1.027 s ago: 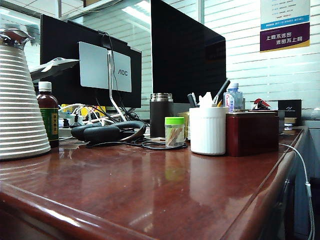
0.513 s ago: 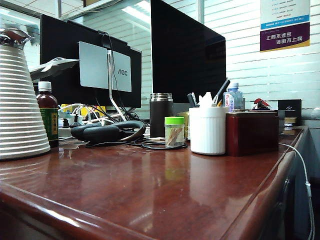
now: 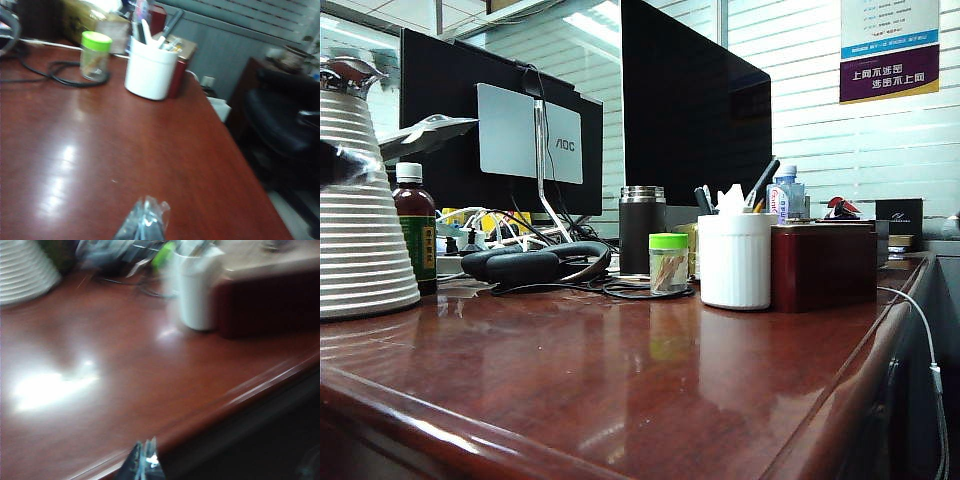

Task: Pick up all the pens on the desk and put them into the pen holder one by one.

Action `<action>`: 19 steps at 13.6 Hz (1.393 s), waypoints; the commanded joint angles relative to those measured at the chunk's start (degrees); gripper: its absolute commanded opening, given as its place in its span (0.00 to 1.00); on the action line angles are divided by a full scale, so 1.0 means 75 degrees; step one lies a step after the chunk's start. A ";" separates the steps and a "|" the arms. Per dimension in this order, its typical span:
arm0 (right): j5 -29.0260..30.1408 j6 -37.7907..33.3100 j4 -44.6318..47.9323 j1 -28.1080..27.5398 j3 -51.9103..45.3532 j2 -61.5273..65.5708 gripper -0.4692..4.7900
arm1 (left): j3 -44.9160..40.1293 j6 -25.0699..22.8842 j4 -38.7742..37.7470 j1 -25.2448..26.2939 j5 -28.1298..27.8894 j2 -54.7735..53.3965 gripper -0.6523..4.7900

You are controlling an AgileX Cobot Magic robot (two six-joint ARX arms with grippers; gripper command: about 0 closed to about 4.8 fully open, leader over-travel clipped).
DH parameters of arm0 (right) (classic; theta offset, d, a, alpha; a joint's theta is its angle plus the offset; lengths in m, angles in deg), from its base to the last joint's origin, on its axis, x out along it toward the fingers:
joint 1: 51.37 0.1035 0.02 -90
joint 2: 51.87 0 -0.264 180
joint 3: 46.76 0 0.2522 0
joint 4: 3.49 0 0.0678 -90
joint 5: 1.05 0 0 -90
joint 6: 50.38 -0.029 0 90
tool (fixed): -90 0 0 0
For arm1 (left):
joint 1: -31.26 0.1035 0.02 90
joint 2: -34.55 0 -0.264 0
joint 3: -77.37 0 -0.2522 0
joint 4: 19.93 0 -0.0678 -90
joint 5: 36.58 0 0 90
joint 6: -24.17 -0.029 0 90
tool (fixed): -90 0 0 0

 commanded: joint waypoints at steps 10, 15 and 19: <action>0.0300 -0.0006 0.0070 -0.1716 -0.0003 -0.0119 0.08 | -0.0006 -0.0134 -0.0122 0.2215 0.0280 0.0154 0.12; 0.0224 -0.0006 0.0070 -0.3512 -0.0006 -0.0119 0.08 | -0.0006 -0.0137 -0.0125 0.4637 -0.0029 0.0219 0.12; 0.0221 -0.0006 0.0050 -0.3535 -0.0006 -0.0119 0.08 | -0.0006 -0.0137 -0.0125 0.4637 0.0020 0.0219 0.12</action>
